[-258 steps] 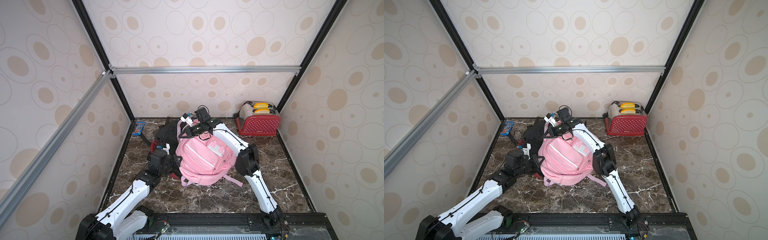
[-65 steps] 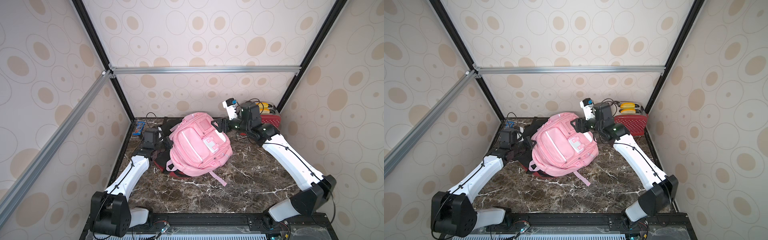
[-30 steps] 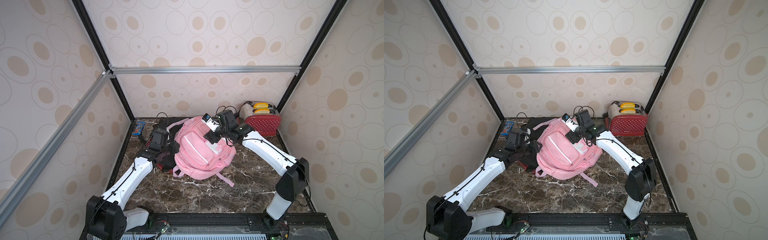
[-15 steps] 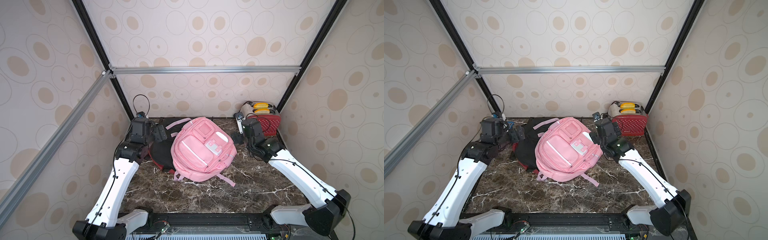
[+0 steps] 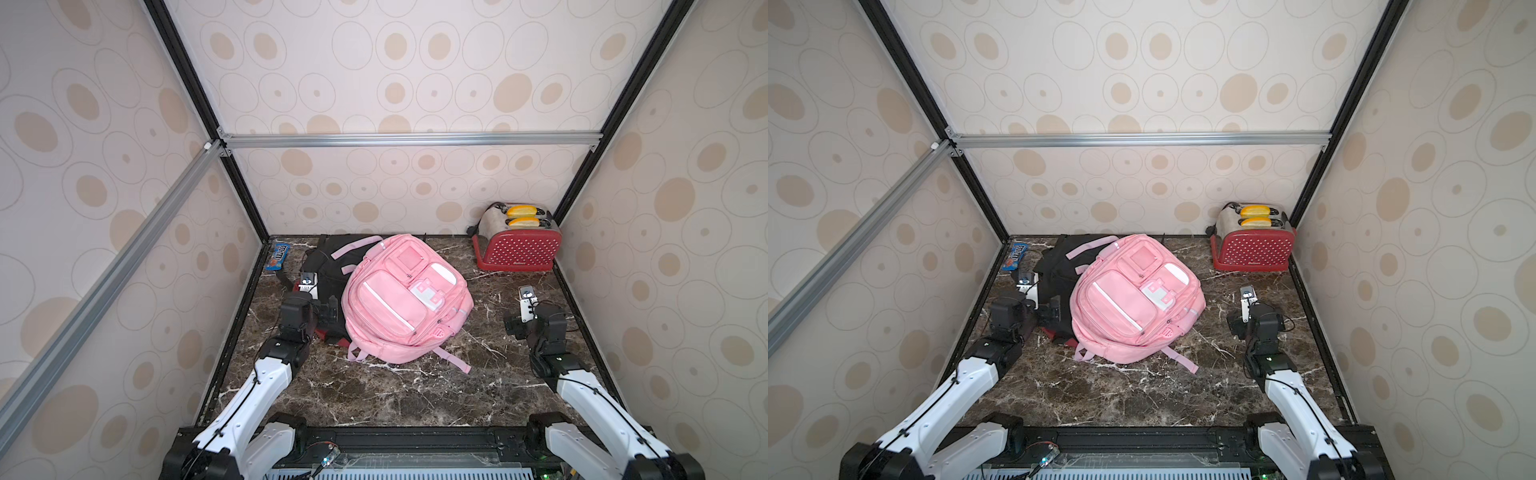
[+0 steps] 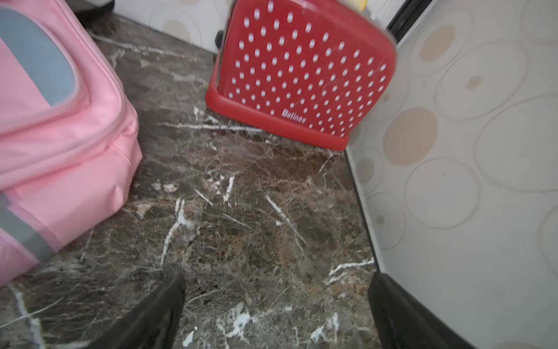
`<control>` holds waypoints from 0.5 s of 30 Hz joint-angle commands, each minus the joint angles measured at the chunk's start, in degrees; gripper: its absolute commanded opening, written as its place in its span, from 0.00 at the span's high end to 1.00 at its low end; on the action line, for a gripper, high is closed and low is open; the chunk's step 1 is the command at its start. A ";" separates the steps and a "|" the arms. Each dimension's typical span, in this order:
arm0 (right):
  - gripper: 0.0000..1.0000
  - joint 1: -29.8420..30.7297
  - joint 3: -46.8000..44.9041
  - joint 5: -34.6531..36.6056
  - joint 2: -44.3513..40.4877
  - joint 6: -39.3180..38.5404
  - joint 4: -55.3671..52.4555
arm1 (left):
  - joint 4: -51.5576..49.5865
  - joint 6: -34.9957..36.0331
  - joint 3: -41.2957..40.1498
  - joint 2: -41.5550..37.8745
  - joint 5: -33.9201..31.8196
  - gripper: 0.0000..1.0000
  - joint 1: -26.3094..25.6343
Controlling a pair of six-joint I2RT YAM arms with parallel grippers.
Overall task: Zip up the backpack
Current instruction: Place the backpack on the backpack.
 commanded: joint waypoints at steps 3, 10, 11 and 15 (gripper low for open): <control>0.00 -1.97 -2.44 -2.04 9.03 4.51 19.41 | 13.53 3.76 4.07 12.39 1.83 0.01 3.17; 0.00 -5.04 -2.36 -5.51 16.04 5.80 26.73 | 16.97 4.62 3.60 16.53 4.00 0.01 9.55; 0.00 -5.14 -2.27 -5.95 16.95 5.20 27.43 | 16.14 4.89 3.89 17.21 5.29 0.01 9.62; 0.00 -6.14 -3.11 -7.49 20.70 3.48 33.45 | 19.12 4.58 1.58 19.81 5.88 0.01 10.16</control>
